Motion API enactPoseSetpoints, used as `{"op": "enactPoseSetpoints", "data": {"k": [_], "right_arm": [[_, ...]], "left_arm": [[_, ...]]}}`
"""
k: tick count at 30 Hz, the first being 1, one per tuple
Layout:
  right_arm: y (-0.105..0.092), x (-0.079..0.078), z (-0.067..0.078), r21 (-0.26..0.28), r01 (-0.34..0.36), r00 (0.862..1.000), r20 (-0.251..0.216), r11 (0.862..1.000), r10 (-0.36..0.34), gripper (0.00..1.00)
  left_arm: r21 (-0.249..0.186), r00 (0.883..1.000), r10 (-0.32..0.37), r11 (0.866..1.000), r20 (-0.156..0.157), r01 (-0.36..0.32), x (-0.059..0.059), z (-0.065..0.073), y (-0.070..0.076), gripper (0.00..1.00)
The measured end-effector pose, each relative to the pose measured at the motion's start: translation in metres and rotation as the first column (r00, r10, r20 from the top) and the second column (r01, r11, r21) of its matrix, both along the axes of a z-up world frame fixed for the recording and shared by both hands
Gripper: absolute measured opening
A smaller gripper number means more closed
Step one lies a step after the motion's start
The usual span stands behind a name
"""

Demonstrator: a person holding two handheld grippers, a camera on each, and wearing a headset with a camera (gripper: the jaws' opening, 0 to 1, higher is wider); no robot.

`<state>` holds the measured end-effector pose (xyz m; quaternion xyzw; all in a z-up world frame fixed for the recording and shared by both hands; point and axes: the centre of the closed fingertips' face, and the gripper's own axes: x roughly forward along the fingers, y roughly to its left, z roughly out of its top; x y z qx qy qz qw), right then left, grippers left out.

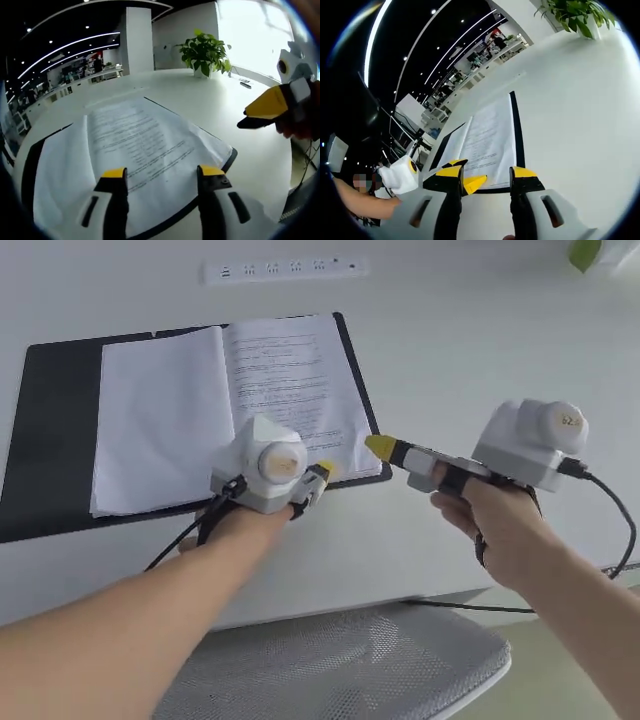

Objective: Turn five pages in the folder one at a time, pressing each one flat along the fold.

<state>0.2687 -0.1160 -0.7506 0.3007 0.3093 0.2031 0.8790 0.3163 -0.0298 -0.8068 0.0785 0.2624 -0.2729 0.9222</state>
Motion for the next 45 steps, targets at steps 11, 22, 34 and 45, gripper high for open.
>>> {"op": "enactPoseSetpoints", "data": {"k": [11, 22, 34, 45], "right_arm": [[0.000, -0.002, -0.005, -0.012, -0.009, 1.000, 0.011, 1.000, 0.009, 0.33], [0.006, 0.002, -0.008, -0.023, -0.025, 1.000, 0.018, 0.999, 0.025, 0.33], [0.020, 0.014, -0.014, -0.016, -0.053, 0.999, 0.000, 0.998, 0.053, 0.31], [0.026, 0.020, -0.020, 0.015, -0.033, 0.998, -0.044, 0.999, 0.034, 0.09]], "left_arm": [[-0.021, 1.000, 0.017, 1.000, 0.010, -0.016, 0.003, 0.000, 0.004, 0.47], [-0.004, 0.999, 0.041, 0.999, 0.011, -0.041, 0.007, 0.002, 0.012, 0.21], [-0.009, 0.998, 0.056, 0.998, -0.004, -0.056, 0.004, 0.005, 0.014, 0.15], [-0.009, 0.999, 0.053, 0.999, -0.010, -0.053, 0.007, 0.003, 0.013, 0.15]]}}
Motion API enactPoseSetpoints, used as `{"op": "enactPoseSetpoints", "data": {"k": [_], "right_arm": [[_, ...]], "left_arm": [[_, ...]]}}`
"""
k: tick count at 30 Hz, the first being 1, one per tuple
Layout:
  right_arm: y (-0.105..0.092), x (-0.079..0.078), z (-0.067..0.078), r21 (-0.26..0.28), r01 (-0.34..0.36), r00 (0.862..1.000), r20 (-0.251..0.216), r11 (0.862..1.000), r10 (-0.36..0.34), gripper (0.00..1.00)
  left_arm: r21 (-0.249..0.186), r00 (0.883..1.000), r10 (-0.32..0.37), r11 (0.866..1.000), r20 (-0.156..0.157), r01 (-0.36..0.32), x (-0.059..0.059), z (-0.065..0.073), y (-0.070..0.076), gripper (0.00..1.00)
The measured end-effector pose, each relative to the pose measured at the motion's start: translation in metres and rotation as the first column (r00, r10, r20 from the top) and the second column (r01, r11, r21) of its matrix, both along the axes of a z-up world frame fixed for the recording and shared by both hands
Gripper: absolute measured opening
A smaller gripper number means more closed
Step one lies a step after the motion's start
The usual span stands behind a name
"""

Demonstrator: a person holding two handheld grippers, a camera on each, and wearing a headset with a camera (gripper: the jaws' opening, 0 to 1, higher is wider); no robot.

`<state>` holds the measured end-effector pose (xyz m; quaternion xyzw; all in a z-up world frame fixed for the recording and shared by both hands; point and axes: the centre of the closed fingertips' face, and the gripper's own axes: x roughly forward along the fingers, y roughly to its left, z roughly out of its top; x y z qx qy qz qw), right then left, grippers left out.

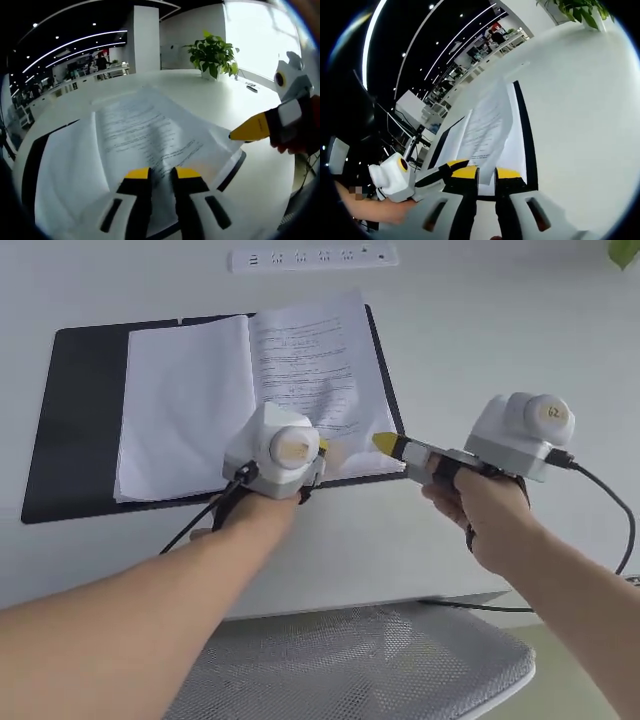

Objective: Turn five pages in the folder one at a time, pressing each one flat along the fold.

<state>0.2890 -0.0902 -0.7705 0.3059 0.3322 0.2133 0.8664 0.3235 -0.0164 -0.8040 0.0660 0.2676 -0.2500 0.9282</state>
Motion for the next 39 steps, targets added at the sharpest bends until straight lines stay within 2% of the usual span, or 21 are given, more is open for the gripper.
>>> {"op": "enactPoseSetpoints", "data": {"k": [2, 9, 12, 13, 16, 20, 26, 31, 36, 39], "right_arm": [[0.001, -0.001, 0.001, 0.003, -0.004, 1.000, -0.001, 1.000, 0.004, 0.02], [0.003, 0.000, 0.005, 0.028, 0.022, 1.000, -0.002, 0.999, -0.022, 0.00], [0.000, 0.002, 0.011, 0.044, 0.053, 0.999, 0.004, 0.998, -0.053, 0.00], [0.000, 0.003, 0.012, 0.051, 0.055, 0.998, 0.004, 0.997, -0.055, 0.00], [0.003, 0.002, 0.015, 0.049, 0.045, 0.999, 0.005, 0.998, -0.045, 0.00], [0.007, 0.001, 0.023, 0.064, 0.044, 0.999, 0.018, 0.997, -0.046, 0.00], [0.020, 0.002, 0.047, 0.094, 0.028, 0.998, 0.059, 0.995, -0.033, 0.00], [0.034, 0.001, 0.070, 0.125, 0.005, 0.995, 0.099, 0.992, -0.018, 0.00], [0.055, -0.001, 0.092, 0.146, -0.025, 0.991, 0.137, 0.989, 0.005, 0.00], [0.069, -0.002, 0.102, 0.155, -0.041, 0.987, 0.157, 0.987, 0.016, 0.00]], "left_arm": [[0.002, 1.000, -0.001, 1.000, -0.001, 0.001, 0.000, 0.000, 0.000, 0.15], [-0.011, 1.000, -0.001, 1.000, -0.016, 0.001, 0.001, -0.002, -0.001, 0.16], [-0.042, 0.999, 0.001, 0.999, -0.046, -0.002, -0.002, 0.000, -0.001, 0.16], [-0.033, 0.999, -0.002, 0.999, -0.044, 0.000, -0.002, 0.001, 0.000, 0.14], [-0.041, 0.997, -0.004, 0.999, -0.078, 0.001, -0.008, 0.001, 0.005, 0.12], [-0.052, 0.996, -0.016, 0.999, -0.083, 0.012, -0.014, 0.007, 0.011, 0.15], [-0.116, 0.998, 0.015, 0.993, -0.064, -0.023, -0.023, 0.038, 0.035, 0.16], [-0.160, 0.998, 0.051, 0.986, -0.033, -0.055, -0.030, 0.069, 0.063, 0.16], [-0.197, 0.994, 0.112, 0.974, 0.004, -0.109, -0.041, 0.097, 0.103, 0.17], [-0.215, 0.990, 0.137, 0.968, 0.010, -0.132, -0.046, 0.106, 0.126, 0.17]]}}
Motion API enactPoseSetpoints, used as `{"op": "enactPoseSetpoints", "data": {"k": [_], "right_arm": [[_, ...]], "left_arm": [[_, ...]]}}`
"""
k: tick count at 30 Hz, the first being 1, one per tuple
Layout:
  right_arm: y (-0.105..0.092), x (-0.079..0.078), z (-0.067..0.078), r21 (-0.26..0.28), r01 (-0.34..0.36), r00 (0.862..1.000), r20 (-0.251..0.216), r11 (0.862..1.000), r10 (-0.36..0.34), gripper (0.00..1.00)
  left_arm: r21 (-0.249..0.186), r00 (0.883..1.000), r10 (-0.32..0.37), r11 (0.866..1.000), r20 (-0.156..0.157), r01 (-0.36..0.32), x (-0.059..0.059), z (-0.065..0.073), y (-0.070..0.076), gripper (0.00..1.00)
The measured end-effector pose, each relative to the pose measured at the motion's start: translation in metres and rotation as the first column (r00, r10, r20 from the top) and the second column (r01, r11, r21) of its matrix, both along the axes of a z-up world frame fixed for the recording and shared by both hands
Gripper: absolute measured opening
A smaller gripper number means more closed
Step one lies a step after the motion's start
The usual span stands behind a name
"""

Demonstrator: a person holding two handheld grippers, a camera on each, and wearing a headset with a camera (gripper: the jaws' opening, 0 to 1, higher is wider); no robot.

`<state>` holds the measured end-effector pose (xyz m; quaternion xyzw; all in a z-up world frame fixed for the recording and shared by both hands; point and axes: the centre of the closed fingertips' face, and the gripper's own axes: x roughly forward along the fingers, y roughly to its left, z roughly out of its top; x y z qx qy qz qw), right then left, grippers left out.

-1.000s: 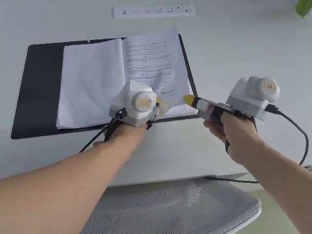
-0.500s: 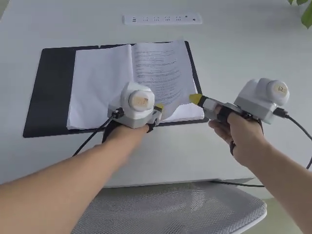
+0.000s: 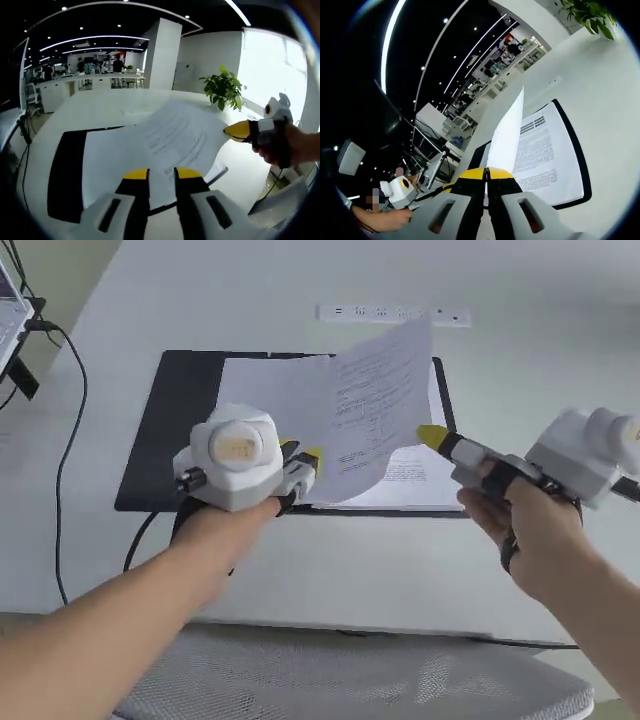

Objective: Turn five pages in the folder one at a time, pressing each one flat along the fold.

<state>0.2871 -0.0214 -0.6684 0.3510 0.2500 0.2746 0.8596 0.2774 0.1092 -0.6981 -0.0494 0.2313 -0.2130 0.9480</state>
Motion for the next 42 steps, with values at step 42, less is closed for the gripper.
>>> {"op": "enactPoseSetpoints", "data": {"k": [42], "right_arm": [[0.231, -0.017, -0.074, -0.059, -0.354, 0.927, -0.156, 0.933, 0.342, 0.00]], "left_arm": [[0.003, 0.977, 0.214, 0.977, -0.025, -0.214, -0.073, -0.001, 0.175, 0.16]]}}
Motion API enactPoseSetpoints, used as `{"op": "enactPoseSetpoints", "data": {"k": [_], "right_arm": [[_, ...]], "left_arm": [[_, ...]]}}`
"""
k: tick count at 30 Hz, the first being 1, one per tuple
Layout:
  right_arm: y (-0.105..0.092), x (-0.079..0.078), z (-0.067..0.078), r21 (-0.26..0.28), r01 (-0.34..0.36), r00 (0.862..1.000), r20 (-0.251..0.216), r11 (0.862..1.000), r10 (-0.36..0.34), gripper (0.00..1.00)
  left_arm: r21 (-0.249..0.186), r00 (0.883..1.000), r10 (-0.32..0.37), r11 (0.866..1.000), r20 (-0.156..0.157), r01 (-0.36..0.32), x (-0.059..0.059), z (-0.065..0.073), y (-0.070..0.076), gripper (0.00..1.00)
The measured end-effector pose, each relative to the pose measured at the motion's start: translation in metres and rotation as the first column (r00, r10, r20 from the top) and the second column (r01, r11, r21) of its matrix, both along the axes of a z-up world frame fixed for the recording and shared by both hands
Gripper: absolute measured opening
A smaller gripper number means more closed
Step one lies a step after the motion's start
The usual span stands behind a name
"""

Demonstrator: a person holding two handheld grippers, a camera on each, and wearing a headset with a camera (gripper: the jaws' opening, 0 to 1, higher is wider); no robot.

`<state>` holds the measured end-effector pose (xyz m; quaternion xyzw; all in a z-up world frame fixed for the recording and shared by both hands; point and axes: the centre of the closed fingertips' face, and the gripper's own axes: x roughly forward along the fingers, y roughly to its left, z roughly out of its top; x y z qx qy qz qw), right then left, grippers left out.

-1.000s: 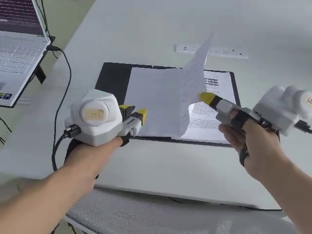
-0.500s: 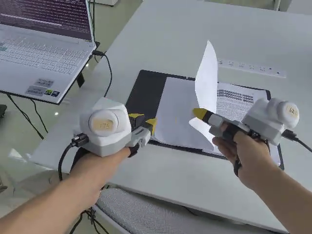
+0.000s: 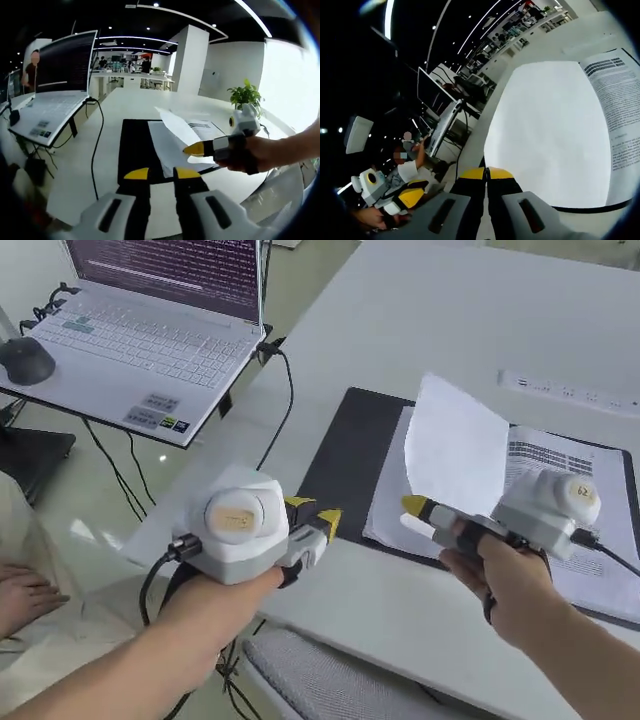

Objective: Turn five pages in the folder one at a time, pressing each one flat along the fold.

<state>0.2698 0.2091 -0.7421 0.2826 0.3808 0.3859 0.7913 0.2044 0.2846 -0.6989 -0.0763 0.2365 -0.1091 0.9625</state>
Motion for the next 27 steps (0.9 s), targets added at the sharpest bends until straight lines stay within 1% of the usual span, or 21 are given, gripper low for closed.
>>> {"op": "enactPoseSetpoints", "data": {"k": [1, 4, 7, 8, 9, 10, 11, 13, 15, 16, 18, 20, 22, 24, 27], "right_arm": [[0.003, 0.004, -0.006, 0.004, 0.000, 1.000, -0.008, 1.000, 0.000, 0.00], [0.007, 0.009, -0.022, -0.013, -0.003, 1.000, -0.030, 1.000, 0.003, 0.00], [0.009, 0.014, -0.044, -0.046, -0.002, 0.998, -0.066, 0.999, -0.001, 0.00], [0.009, 0.014, -0.049, -0.046, 0.003, 0.996, -0.088, 0.999, -0.007, 0.00], [0.009, 0.016, -0.055, -0.046, 0.007, 0.996, -0.093, 0.999, -0.011, 0.00], [0.009, 0.017, -0.059, -0.053, 0.008, 0.995, -0.098, 0.999, -0.013, 0.00], [0.009, 0.016, -0.064, -0.056, 0.013, 0.993, -0.113, 0.998, -0.020, 0.00], [0.009, 0.015, -0.068, -0.048, 0.025, 0.991, -0.133, 0.999, -0.031, 0.01], [0.012, 0.012, -0.068, -0.029, 0.023, 0.989, -0.147, 0.999, -0.027, 0.07], [0.014, 0.009, -0.069, -0.024, 0.006, 0.988, -0.156, 1.000, -0.010, 0.08], [0.017, 0.003, -0.070, -0.022, -0.018, 0.988, -0.155, 1.000, 0.015, 0.05], [0.018, 0.000, -0.069, -0.020, -0.018, 0.988, -0.155, 1.000, 0.014, 0.05], [0.017, -0.002, -0.068, -0.004, -0.016, 0.986, -0.164, 1.000, 0.015, 0.05], [0.015, -0.004, -0.064, -0.002, -0.015, 0.987, -0.159, 1.000, 0.014, 0.05], [0.008, -0.005, -0.057, 0.015, -0.008, 0.988, -0.153, 1.000, 0.010, 0.07]], "left_arm": [[0.000, 1.000, 0.005, 1.000, -0.007, -0.005, -0.001, -0.003, 0.003, 0.16], [-0.001, 1.000, 0.010, 1.000, -0.019, -0.010, -0.004, -0.009, 0.007, 0.16], [-0.003, 0.999, 0.013, 1.000, -0.033, -0.013, -0.006, -0.014, 0.009, 0.16], [-0.005, 0.999, 0.017, 1.000, -0.035, -0.017, -0.006, -0.015, 0.010, 0.16], [-0.007, 0.999, 0.017, 1.000, -0.038, -0.017, -0.006, -0.017, 0.010, 0.16], [-0.006, 0.999, 0.016, 1.000, -0.043, -0.016, -0.007, -0.018, 0.010, 0.16], [-0.003, 0.999, 0.013, 1.000, -0.047, -0.013, -0.006, -0.021, 0.010, 0.16], [-0.007, 0.999, 0.013, 1.000, -0.052, -0.013, -0.005, -0.023, 0.009, 0.16], [-0.007, 0.998, 0.010, 1.000, -0.055, -0.010, -0.004, -0.025, 0.008, 0.16], [-0.008, 0.998, 0.009, 1.000, -0.057, -0.010, -0.004, -0.025, 0.007, 0.16], [-0.010, 0.998, 0.005, 1.000, -0.061, -0.006, -0.003, -0.027, 0.005, 0.16], [-0.005, 0.998, 0.000, 1.000, -0.066, 0.000, -0.001, -0.030, 0.004, 0.16], [-0.008, 0.997, -0.003, 1.000, -0.072, 0.003, 0.001, -0.032, 0.002, 0.16], [0.002, 0.997, -0.014, 1.000, -0.075, 0.014, 0.004, -0.035, -0.001, 0.16], [0.001, 0.996, -0.026, 1.000, -0.086, 0.026, 0.010, -0.040, -0.005, 0.16]]}}
